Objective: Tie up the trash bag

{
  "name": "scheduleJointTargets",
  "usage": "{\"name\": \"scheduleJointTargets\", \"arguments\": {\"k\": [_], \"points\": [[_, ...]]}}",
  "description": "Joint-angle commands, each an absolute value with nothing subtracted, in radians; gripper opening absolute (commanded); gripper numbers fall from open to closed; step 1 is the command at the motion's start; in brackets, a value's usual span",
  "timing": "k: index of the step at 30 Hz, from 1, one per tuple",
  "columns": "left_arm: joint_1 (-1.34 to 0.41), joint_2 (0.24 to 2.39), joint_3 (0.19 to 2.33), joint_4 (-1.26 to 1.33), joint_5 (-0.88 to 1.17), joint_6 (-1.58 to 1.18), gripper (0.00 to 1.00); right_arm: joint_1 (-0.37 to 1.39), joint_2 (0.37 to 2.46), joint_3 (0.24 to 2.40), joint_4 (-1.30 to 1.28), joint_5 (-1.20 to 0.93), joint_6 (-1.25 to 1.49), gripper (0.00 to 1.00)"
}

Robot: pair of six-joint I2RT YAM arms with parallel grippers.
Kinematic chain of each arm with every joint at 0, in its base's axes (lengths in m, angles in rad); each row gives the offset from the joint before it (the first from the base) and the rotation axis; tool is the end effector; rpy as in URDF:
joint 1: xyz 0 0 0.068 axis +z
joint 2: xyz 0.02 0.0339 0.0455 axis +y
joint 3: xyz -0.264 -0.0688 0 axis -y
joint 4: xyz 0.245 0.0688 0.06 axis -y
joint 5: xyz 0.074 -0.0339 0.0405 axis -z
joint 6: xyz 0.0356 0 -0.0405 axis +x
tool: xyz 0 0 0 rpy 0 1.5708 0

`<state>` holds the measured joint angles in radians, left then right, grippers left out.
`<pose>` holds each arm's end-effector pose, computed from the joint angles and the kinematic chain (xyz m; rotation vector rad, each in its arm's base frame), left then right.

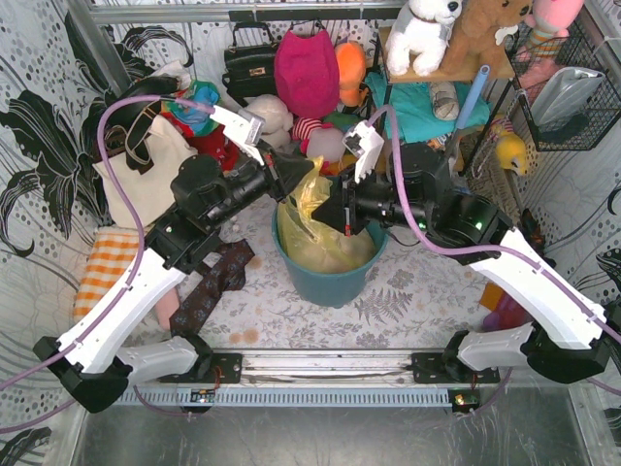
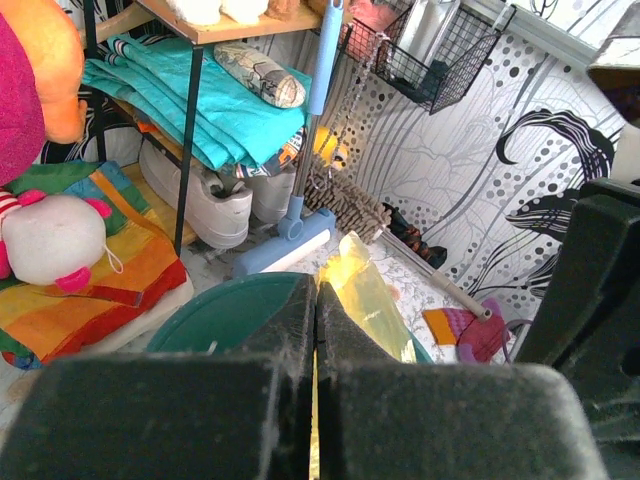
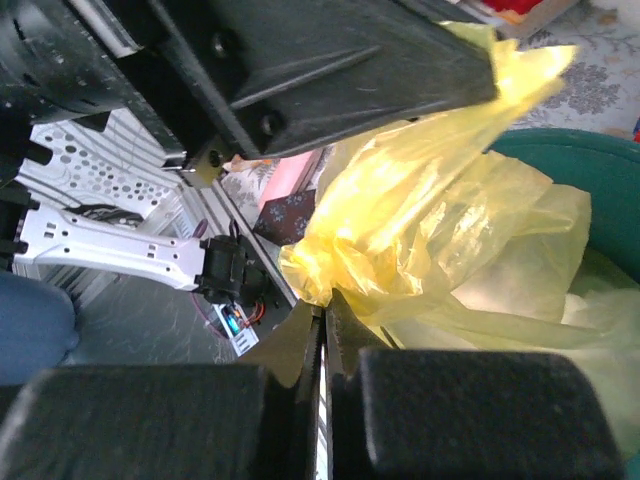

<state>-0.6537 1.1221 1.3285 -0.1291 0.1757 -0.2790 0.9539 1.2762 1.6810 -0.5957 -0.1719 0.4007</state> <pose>0.1881 -0.1519 0.4687 0.4342 1.4973 -0.8760 0.1408 0.2091 0.4971 -0.6480 1.7887 1.1089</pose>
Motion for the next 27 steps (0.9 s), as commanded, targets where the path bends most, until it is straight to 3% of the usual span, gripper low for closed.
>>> {"name": "scheduleJointTargets", "arguments": {"k": [1,6,9,11,15,21,23,27], "points": [[-0.648,1.083,1.339,-0.082,0.187,-0.29,0.0,0.958,1.238,1.667,-0.588,-0.093,0.451,0.0],[-0.649,1.025,1.332,-0.062,0.19,-0.292,0.2,0.958,1.192,1.62,-0.534,0.044,0.485,0.0],[-0.649,0.983,1.342,-0.08,0.135,-0.285,0.55,0.957,1.173,1.599,-0.485,0.104,0.498,0.0],[-0.649,0.958,1.359,-0.119,0.055,-0.282,0.67,0.957,1.17,1.594,-0.466,0.118,0.5,0.0],[-0.648,0.95,1.44,-0.287,-0.164,-0.289,0.69,0.959,1.172,1.597,-0.464,0.128,0.506,0.0],[-0.639,1.031,1.531,-0.56,-0.339,-0.357,0.62,0.958,1.164,1.599,-0.479,0.146,0.511,0.0],[-0.607,1.06,1.526,-0.622,-0.319,-0.39,0.62,0.958,1.16,1.603,-0.485,0.157,0.512,0.0],[-0.46,1.144,1.495,-0.674,-0.04,-0.413,0.63,0.958,1.147,1.604,-0.492,0.173,0.506,0.0]]}}
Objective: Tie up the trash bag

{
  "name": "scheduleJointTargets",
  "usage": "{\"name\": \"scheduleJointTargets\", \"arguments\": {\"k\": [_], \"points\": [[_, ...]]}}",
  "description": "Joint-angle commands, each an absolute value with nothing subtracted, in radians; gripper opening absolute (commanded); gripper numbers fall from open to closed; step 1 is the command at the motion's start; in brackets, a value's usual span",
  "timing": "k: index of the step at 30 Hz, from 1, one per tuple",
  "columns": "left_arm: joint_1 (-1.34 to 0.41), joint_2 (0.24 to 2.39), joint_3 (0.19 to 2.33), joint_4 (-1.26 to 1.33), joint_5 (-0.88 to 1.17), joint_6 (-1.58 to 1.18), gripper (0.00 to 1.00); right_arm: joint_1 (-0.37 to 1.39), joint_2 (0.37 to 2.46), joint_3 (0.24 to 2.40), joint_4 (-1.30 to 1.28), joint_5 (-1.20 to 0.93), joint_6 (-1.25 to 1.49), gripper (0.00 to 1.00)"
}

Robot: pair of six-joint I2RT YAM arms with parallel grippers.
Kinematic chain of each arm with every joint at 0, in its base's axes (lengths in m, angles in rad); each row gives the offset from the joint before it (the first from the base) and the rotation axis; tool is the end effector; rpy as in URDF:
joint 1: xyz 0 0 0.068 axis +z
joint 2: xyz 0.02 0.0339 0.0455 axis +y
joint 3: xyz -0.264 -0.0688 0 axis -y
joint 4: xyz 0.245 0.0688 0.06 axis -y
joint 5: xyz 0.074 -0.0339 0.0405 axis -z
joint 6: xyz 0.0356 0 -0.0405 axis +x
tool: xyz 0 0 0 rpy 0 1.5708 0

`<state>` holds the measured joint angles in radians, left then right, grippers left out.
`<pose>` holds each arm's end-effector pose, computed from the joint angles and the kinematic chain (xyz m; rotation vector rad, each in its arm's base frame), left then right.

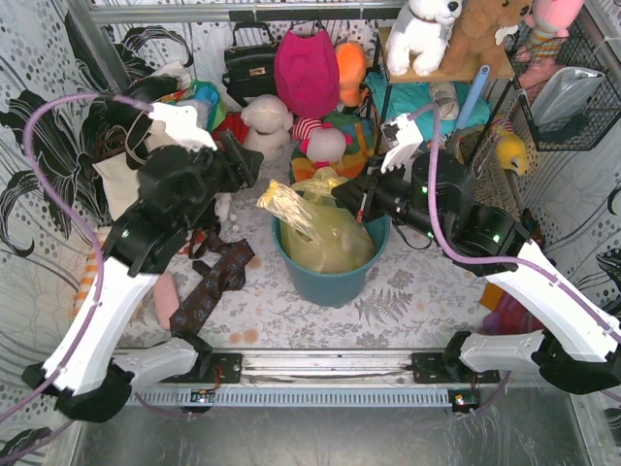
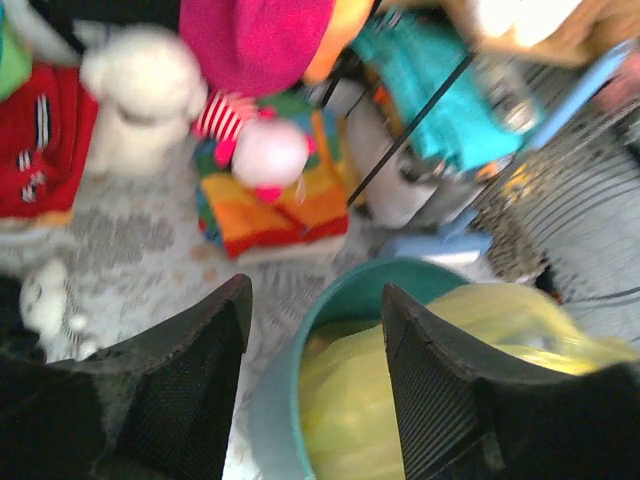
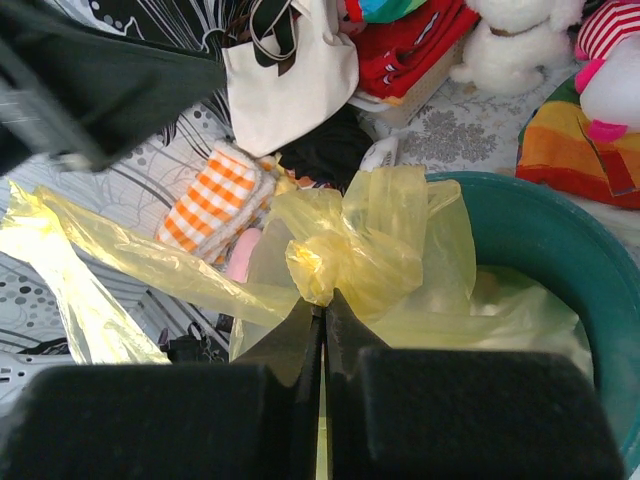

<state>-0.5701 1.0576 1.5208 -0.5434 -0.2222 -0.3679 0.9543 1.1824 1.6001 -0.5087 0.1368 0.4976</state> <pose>0.1651 -0.0966 0.4979 -0.0025 1.6760 -0.5295 0.1360 0.1836 0.5021 -0.2902 1.7333 0.9731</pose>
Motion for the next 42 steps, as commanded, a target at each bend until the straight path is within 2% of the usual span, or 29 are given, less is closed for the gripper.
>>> {"name": "scheduleJointTargets", "arguments": {"k": [1,4,7,14,17,22,28,32,35,42], "points": [[-0.43,1.174,1.502,-0.692,0.025,-0.409,0.61,0.958,1.145,1.603,-0.494,0.176,0.505,0.0],[-0.412,1.275,1.544,-0.751,0.144,-0.376,0.54,0.957,1.139,1.609,-0.503,0.18,0.502,0.0],[-0.412,1.332,1.571,-0.782,0.24,-0.344,0.53,0.957,1.13,1.605,-0.507,0.184,0.503,0.0],[-0.423,1.385,1.568,-0.816,0.307,-0.286,0.49,0.958,1.114,1.585,-0.503,0.196,0.502,0.0],[-0.434,1.4,1.571,-0.832,0.293,-0.276,0.44,0.958,1.114,1.585,-0.502,0.194,0.501,0.0],[-0.445,1.415,1.57,-0.851,0.259,-0.27,0.29,0.958,1.118,1.585,-0.496,0.192,0.495,0.0],[-0.444,1.408,1.543,-0.869,0.222,-0.271,0.28,0.958,1.134,1.584,-0.481,0.189,0.481,0.0],[-0.445,1.391,1.528,-0.874,0.2,-0.289,0.1,0.958,1.149,1.591,-0.468,0.184,0.467,0.0],[-0.445,1.372,1.529,-0.888,0.158,-0.321,0.02,0.958,1.168,1.605,-0.455,0.191,0.448,0.0],[-0.445,1.306,1.52,-0.916,0.062,-0.449,0.0,0.958,1.254,1.628,-0.357,0.217,0.407,0.0]]}}
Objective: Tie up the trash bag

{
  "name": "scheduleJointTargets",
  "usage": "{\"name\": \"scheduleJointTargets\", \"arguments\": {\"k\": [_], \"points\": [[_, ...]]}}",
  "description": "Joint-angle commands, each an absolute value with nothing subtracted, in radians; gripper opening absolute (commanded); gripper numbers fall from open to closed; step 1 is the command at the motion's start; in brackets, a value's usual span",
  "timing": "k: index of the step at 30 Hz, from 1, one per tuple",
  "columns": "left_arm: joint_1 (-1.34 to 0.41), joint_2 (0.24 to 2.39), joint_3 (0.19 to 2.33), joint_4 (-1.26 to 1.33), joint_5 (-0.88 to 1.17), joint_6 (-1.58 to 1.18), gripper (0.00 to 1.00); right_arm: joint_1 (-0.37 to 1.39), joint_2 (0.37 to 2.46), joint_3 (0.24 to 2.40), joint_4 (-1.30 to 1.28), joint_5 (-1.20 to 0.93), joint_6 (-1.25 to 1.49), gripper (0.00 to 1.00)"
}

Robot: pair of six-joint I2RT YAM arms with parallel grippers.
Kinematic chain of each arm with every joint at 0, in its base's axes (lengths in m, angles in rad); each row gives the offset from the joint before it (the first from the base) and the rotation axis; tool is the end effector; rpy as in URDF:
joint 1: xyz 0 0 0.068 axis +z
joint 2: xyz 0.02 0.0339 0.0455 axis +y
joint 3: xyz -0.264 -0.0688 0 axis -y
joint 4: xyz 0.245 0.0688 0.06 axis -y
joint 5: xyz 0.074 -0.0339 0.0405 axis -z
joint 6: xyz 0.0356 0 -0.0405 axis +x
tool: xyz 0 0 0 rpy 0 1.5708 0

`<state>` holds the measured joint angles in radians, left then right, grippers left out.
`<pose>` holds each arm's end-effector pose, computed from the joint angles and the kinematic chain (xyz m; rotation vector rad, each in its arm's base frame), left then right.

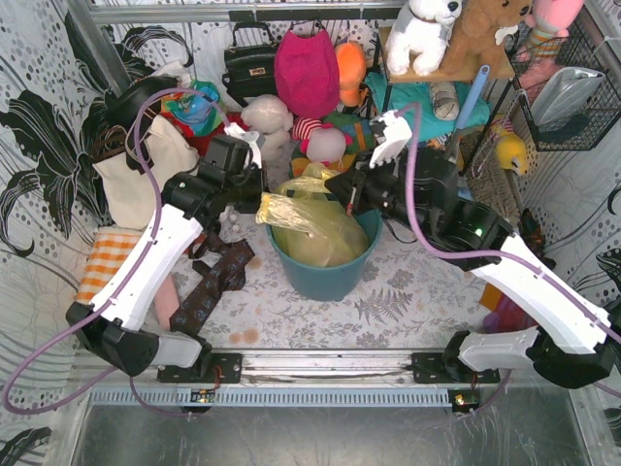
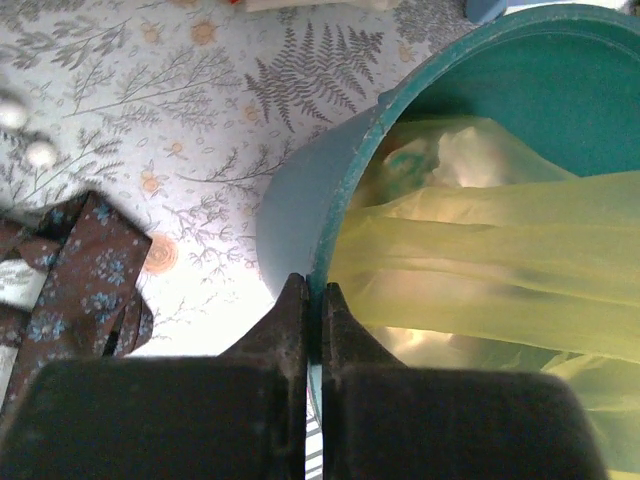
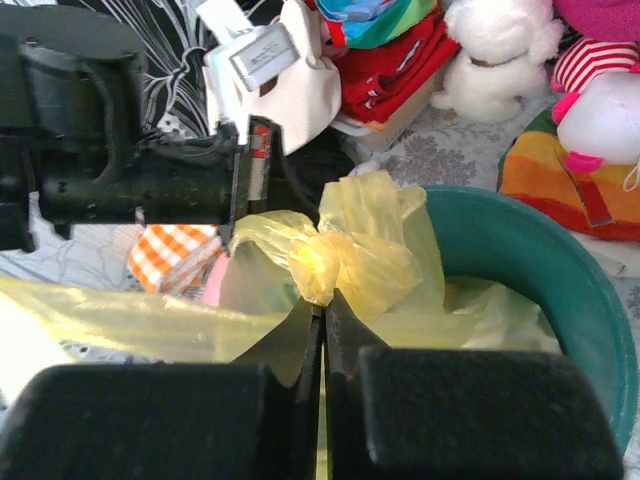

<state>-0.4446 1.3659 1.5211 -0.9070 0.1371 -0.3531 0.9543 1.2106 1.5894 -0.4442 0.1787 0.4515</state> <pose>0.2497 -0.1243 0.3945 0.1797 2.3744 -0.5518 0.1446 0.1931 0.4998 -0.2868 1.6942 0.9197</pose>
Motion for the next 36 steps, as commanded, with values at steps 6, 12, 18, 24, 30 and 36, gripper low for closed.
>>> {"name": "scheduleJointTargets", "arguments": {"k": [6,12,18,24,30,36], "points": [[-0.445,1.238,1.493,-0.942,0.007,-0.569,0.0,0.946,1.317,1.707,-0.323,0.275,0.338,0.0],[-0.445,1.129,1.361,-0.905,-0.015,-0.721,0.0,0.858,1.361,1.7,-0.265,0.143,0.379,0.0],[-0.445,1.001,1.196,-0.798,-0.025,-0.886,0.0,0.802,1.376,1.672,-0.219,0.066,0.402,0.0],[-0.452,0.933,1.144,-0.741,-0.036,-0.968,0.11,0.793,1.385,1.672,-0.216,0.04,0.405,0.0],[-0.453,0.975,1.262,-0.795,-0.047,-0.887,0.4,0.788,1.381,1.672,-0.225,0.038,0.408,0.0],[-0.448,1.05,1.487,-0.891,-0.127,-0.749,0.57,0.787,1.368,1.666,-0.237,0.058,0.4,0.0]]}}
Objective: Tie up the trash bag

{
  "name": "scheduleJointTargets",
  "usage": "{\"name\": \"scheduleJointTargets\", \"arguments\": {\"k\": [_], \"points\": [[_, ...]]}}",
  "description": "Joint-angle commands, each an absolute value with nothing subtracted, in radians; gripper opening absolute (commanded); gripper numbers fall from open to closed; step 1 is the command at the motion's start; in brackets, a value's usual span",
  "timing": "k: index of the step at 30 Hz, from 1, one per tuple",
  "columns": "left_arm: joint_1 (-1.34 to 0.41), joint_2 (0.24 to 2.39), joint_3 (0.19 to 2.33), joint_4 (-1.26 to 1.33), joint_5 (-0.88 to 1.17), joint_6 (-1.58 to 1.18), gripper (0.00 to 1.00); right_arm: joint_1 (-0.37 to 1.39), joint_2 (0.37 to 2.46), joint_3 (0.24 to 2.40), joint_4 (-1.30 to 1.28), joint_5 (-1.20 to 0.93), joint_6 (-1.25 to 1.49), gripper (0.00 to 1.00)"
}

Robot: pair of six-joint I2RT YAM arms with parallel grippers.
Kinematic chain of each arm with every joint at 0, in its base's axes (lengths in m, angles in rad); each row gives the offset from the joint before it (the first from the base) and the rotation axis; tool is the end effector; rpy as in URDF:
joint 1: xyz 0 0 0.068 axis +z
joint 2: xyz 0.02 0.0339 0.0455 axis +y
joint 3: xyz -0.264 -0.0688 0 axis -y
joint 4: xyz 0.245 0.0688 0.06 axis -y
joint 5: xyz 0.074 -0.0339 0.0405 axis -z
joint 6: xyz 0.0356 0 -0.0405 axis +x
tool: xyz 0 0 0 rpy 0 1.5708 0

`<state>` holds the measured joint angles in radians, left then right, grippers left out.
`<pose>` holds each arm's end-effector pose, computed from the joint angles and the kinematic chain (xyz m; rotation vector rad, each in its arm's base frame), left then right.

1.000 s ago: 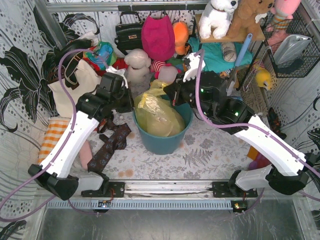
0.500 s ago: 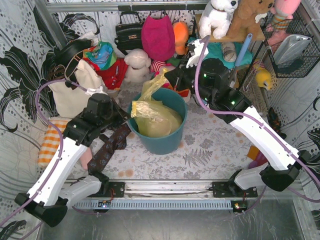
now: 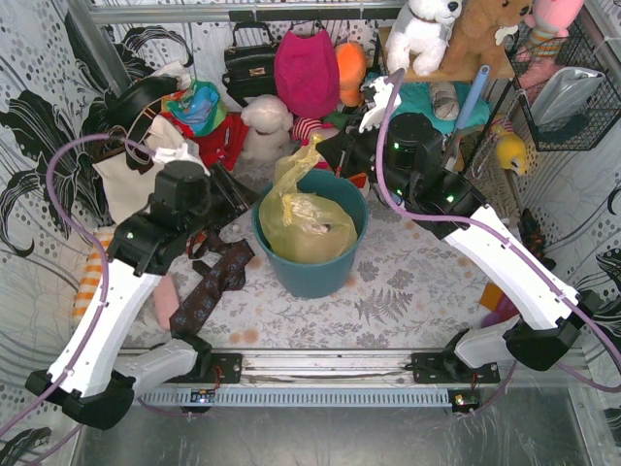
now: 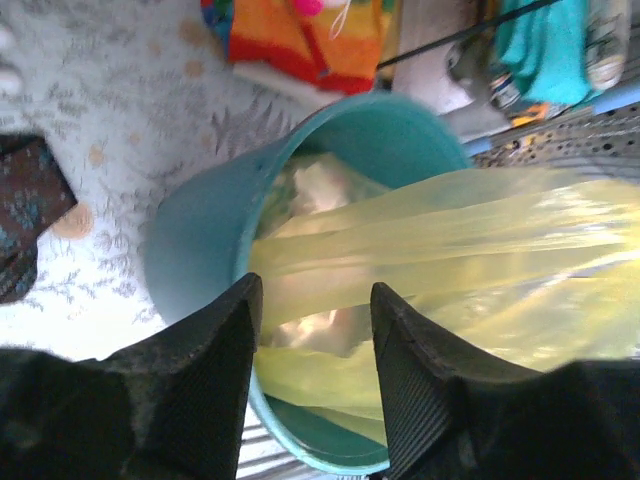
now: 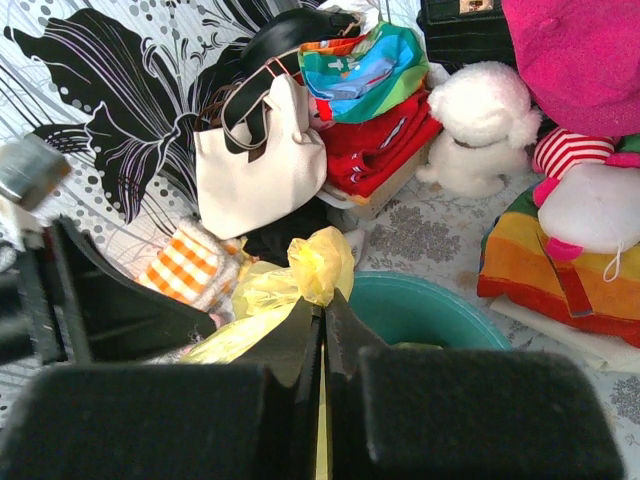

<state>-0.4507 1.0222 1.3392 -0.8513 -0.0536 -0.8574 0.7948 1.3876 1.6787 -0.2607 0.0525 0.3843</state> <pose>0.1725 -0.0813 0.4164 -0.4750 2.1376 -0.7130 0.2107 0.2120 0.5042 -0.2853 1.5844 0.8872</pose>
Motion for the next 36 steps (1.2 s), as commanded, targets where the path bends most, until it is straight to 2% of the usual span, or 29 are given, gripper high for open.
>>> {"name": "scheduleJointTargets", "arguments": {"k": [1,4,6,9,15,21,26,30,36], "points": [[-0.447,1.065,1.54,-0.907,-0.144,-0.719,0.58,0.787,1.366,1.666,-0.241,0.062,0.401,0.0],[-0.448,1.103,1.694,-0.948,-0.112,-0.623,0.61,0.785,1.359,1.664,-0.25,0.071,0.4,0.0],[-0.447,1.118,1.775,-0.97,-0.018,-0.579,0.64,0.785,1.355,1.664,-0.255,0.075,0.401,0.0],[-0.448,1.156,1.868,-1.06,0.092,-0.564,0.63,0.785,1.351,1.666,-0.263,0.084,0.408,0.0],[-0.451,1.109,1.872,-1.046,0.355,-0.594,0.59,0.783,1.351,1.674,-0.287,0.107,0.407,0.0],[-0.451,1.077,1.882,-0.989,0.462,-0.643,0.61,0.779,1.358,1.666,-0.291,0.105,0.413,0.0],[-0.457,1.083,1.895,-0.976,0.488,-0.65,0.63,0.775,1.36,1.659,-0.285,0.101,0.422,0.0],[-0.466,1.079,1.906,-0.907,0.589,-0.686,0.67,0.769,1.359,1.657,-0.281,0.096,0.426,0.0],[-0.479,1.096,1.93,-0.982,0.535,-0.651,0.66,0.76,1.363,1.658,-0.269,0.085,0.446,0.0]]}}
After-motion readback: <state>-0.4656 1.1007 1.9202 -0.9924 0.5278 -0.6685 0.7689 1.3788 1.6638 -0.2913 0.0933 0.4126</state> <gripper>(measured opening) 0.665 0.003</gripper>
